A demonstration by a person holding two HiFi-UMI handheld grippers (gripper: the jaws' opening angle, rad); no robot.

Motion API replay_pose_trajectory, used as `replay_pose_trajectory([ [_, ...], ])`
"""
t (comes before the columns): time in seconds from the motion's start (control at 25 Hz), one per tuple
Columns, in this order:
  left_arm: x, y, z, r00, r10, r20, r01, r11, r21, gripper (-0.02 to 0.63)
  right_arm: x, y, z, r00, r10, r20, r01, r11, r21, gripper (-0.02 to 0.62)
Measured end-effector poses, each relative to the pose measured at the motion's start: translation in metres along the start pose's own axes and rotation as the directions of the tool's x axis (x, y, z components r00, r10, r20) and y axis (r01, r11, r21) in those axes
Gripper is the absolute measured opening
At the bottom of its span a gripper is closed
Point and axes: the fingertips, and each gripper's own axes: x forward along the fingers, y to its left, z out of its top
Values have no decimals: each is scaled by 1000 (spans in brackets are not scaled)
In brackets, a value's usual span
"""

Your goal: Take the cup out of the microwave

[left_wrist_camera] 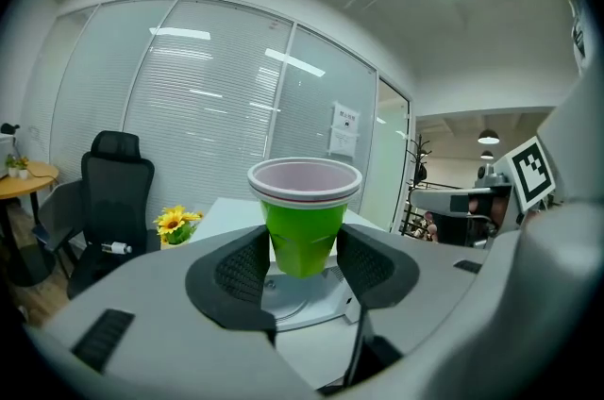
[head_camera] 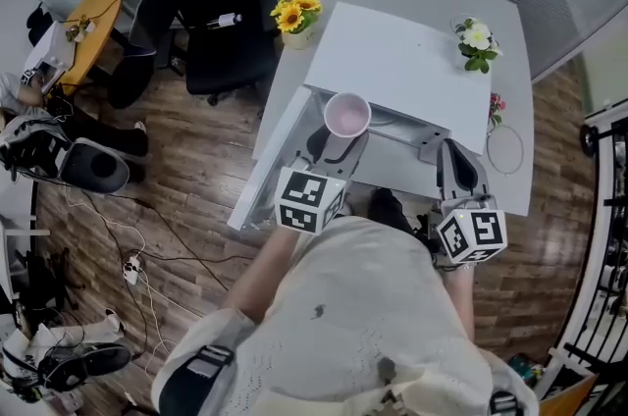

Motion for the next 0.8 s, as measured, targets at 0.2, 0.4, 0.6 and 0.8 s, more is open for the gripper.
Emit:
replay_pose_trajectory([
  [0.2, -5, -1, 15, 1000, 18, 9, -19, 999, 26, 244, -1, -2, 14, 1000, -6, 24, 6, 1000, -21, 8],
  [0.4, -10, 0, 27, 999, 33, 31, -34, 999, 32, 245, -4, -1, 27, 999, 1, 49, 1, 999, -44, 8],
  [0.6, -12, 1, 32, 998, 44, 34, -46, 998, 46, 244, -5, -2, 39, 997, 6, 74, 0, 998, -69, 8],
  [0.8, -13, 2, 37, 998, 45, 38, -47, 998, 47, 244, -7, -2, 51, 995, 5, 97, 3, 997, -78, 8],
])
